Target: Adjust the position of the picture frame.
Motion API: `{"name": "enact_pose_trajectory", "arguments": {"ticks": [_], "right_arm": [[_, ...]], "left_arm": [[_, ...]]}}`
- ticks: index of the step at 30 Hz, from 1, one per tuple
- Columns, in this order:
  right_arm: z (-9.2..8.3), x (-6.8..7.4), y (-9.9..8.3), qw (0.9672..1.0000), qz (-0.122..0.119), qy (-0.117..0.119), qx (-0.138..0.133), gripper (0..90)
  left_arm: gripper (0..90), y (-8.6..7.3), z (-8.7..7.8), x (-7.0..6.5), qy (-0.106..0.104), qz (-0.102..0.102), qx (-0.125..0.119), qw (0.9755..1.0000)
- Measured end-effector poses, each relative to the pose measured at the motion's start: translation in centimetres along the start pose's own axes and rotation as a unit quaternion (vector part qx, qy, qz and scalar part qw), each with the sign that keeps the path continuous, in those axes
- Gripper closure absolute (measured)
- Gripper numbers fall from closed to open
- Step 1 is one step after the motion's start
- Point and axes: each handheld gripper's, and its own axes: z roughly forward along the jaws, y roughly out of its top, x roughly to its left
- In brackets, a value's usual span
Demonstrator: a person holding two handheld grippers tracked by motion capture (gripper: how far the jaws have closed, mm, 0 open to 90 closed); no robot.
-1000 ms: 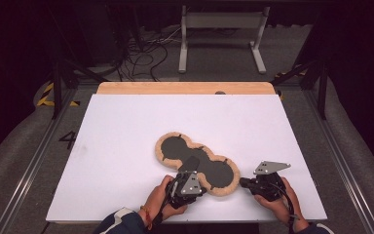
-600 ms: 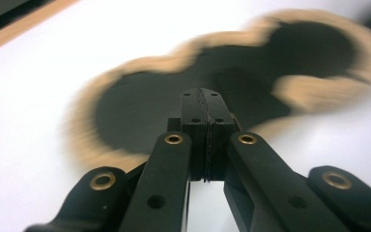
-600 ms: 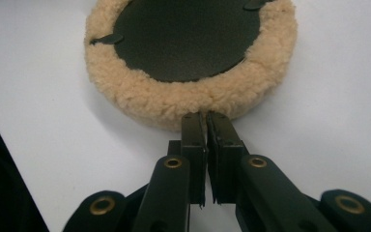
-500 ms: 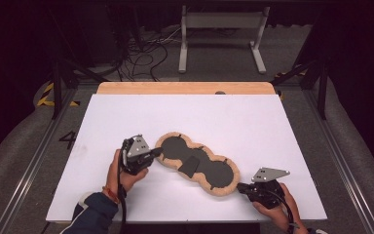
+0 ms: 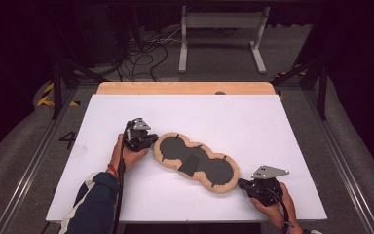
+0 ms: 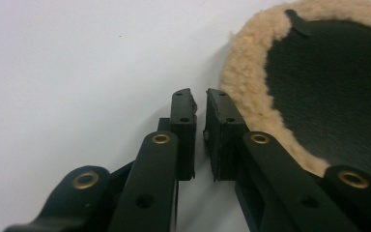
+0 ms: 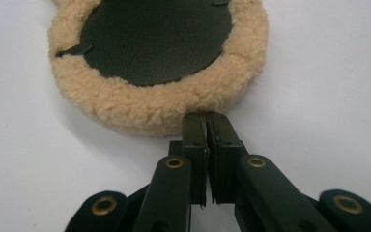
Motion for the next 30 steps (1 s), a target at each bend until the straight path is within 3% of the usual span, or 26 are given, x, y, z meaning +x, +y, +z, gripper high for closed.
{"name": "enact_pose_trajectory", "arguments": {"ticks": [3, 6, 10, 11, 16, 18, 28, 30], "right_arm": [[0.2, -0.1, 0.1, 0.9999, 0.005, -0.009, -0.002, 86.9], [0.3, -0.2, 0.2, 0.9998, 0.014, -0.017, -0.003, 86.9], [0.7, -0.6, 0.4, 0.9994, 0.021, -0.029, -0.005, 88.7], [0.8, -0.7, 0.5, 0.9993, 0.023, -0.029, -0.006, 88.9], [1.1, -1.3, 0.9, 0.9989, 0.03, -0.035, -0.007, 90.0], [1.2, -1.5, 1.0, 0.999, 0.031, -0.033, -0.007, 90.0], [1.5, -2.4, 1.4, 0.9993, 0.026, -0.028, -0.003, 90.0], [1.6, -2.6, 1.5, 0.9993, 0.025, -0.027, -0.002, 90.0]], "left_arm": [[77.5, 0.2, 0.3, 0.6, -0.01, -0.002, 0.002, 0.9999], [77.4, 0.2, 0.4, 0.7, -0.011, 0.009, 0.001, 0.9999], [77.8, -0.2, 0.2, 1.1, -0.039, -0.003, -0.008, 0.9992], [79.5, -0.3, 0.2, 1.2, -0.043, 0.008, -0.007, 0.999], [86.9, -0.6, -0.1, 1.5, -0.072, 0.015, -0.005, 0.9973], [86.8, -0.9, -0.2, 1.7, -0.086, 0.003, -0.009, 0.9962], [89.8, -2.2, -1.4, 0.9, -0.097, 0.017, -0.007, 0.9952], [89.8, -2.6, -1.7, 0.8, -0.102, 0.011, -0.009, 0.9947]]}}
